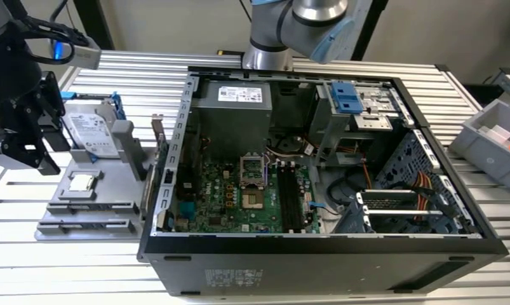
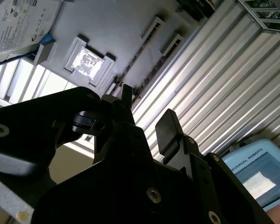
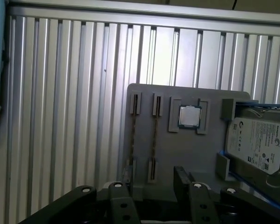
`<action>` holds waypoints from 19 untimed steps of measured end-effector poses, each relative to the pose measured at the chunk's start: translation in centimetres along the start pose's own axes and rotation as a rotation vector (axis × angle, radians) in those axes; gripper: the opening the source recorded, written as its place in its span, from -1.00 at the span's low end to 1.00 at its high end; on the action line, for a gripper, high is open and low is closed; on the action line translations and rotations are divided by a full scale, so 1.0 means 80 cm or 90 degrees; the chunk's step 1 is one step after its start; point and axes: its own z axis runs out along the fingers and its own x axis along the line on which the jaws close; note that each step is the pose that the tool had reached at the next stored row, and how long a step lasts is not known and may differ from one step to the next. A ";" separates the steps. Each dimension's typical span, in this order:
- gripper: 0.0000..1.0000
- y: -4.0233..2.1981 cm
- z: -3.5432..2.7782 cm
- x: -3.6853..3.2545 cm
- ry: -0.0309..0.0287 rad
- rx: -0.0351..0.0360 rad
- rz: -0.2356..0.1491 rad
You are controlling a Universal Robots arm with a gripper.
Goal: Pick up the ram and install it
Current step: 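Pick up the ram and move it above insertion slot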
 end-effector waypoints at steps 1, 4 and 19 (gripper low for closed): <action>1.00 0.0000 0.0004 0.0000 0.0002 0.0000 0.000; 1.00 0.0000 0.0016 0.0000 0.0008 -0.0001 0.000; 1.00 -0.0001 0.0101 -0.0001 0.0034 -0.0002 0.002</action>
